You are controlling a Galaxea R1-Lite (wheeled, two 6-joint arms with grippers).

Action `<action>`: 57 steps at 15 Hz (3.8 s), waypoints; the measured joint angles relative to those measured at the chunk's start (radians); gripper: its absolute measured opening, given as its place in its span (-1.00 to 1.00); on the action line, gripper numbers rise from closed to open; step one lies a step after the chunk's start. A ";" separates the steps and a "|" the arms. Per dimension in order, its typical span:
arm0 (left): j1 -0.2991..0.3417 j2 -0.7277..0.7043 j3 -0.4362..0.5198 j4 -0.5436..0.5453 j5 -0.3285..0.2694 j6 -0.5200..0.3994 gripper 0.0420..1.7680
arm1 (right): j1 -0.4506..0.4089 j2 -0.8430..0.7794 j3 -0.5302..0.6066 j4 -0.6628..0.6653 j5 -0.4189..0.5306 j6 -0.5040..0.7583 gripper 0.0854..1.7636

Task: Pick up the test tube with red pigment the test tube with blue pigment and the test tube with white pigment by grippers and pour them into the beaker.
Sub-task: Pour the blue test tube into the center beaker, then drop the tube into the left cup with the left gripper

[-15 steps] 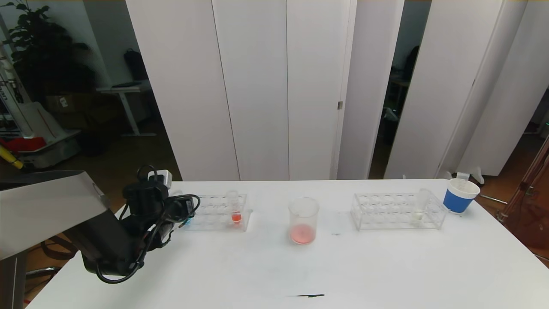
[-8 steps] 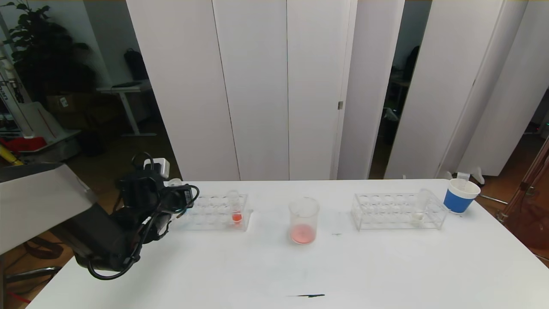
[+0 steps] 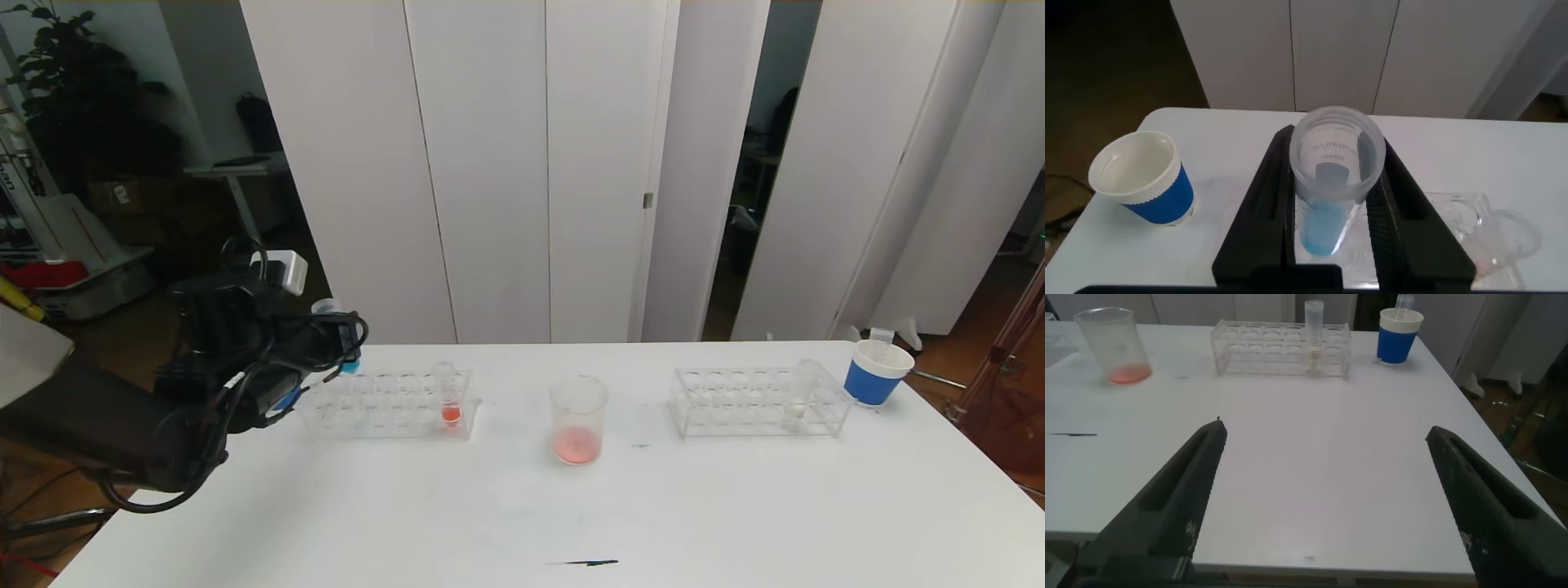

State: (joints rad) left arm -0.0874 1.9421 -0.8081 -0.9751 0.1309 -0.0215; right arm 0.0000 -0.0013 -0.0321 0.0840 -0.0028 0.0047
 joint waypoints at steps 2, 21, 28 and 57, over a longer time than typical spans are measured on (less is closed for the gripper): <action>-0.009 -0.079 -0.025 0.078 -0.031 0.004 -0.38 | 0.000 0.000 0.000 0.000 0.000 0.000 0.98; -0.386 -0.172 -0.256 0.315 -0.304 0.297 -0.38 | 0.000 0.000 0.000 0.000 -0.001 0.000 0.98; -0.381 0.084 -0.360 0.106 -0.487 0.482 -0.38 | 0.000 0.000 0.000 0.000 0.000 0.000 0.98; -0.299 0.418 -0.471 -0.201 -0.767 1.174 -0.38 | 0.000 0.000 0.000 0.000 0.000 0.000 0.98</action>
State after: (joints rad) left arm -0.3862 2.3602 -1.2787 -1.1766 -0.6364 1.1526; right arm 0.0000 -0.0009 -0.0321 0.0836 -0.0032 0.0043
